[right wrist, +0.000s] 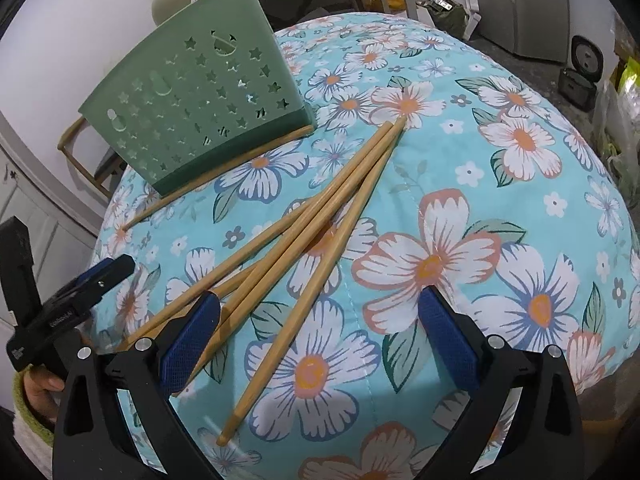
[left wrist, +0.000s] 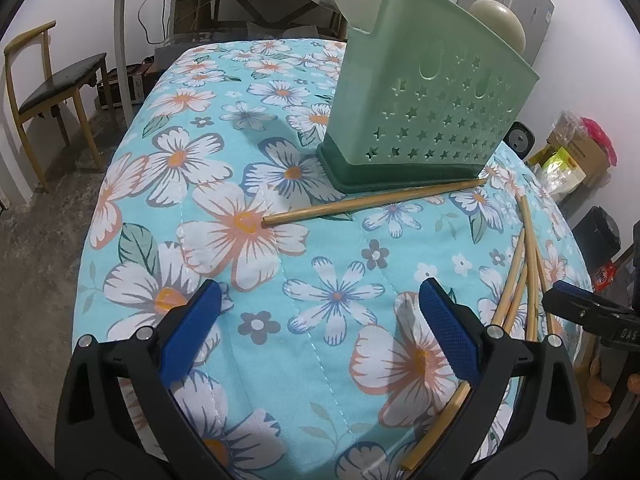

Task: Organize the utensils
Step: 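Move both grippers down over the bamboo chopsticks beside the holder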

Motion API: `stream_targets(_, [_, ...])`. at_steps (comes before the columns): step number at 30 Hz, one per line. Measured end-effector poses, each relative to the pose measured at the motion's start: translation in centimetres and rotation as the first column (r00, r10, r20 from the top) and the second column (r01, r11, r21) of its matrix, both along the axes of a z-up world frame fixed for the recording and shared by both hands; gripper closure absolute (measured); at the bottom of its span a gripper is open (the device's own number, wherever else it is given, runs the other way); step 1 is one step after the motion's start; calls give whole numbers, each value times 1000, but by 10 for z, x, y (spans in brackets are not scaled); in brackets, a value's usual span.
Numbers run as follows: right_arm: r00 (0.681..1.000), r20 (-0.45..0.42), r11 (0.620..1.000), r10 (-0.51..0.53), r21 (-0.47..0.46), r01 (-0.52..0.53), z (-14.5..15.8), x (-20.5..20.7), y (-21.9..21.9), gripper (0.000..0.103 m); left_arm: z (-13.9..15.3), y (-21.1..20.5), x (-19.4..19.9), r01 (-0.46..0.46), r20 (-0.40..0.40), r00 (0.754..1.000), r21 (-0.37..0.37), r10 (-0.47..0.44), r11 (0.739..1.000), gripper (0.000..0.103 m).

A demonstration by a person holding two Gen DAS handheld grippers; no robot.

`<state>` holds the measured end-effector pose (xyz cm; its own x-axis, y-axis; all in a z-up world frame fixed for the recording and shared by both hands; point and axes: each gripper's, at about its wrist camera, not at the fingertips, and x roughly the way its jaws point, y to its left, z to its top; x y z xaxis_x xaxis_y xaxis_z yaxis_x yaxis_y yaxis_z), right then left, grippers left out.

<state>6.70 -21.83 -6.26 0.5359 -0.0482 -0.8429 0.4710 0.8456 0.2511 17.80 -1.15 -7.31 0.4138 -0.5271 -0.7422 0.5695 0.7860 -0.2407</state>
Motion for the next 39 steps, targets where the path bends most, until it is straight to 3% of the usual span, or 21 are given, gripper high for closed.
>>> stream_targets(19, [999, 36, 1000, -10, 6, 9, 0, -5, 0, 6, -1, -10, -4, -14, 29, 1000, 69, 12, 998, 8])
stream_targets(28, [1000, 25, 997, 10, -79, -8, -2, -3, 12, 5, -3, -11, -6, -22, 44, 999, 83, 19, 996, 8])
stream_targets(36, [999, 25, 999, 21, -46, -20, -1, -4, 7, 5, -6, -23, -9, -29, 73, 997, 177, 16, 984, 8])
stream_targets(39, [1000, 22, 999, 17, -37, -16, -1, -4, 6, 5, -5, -22, -9, -29, 71, 997, 175, 16, 984, 8])
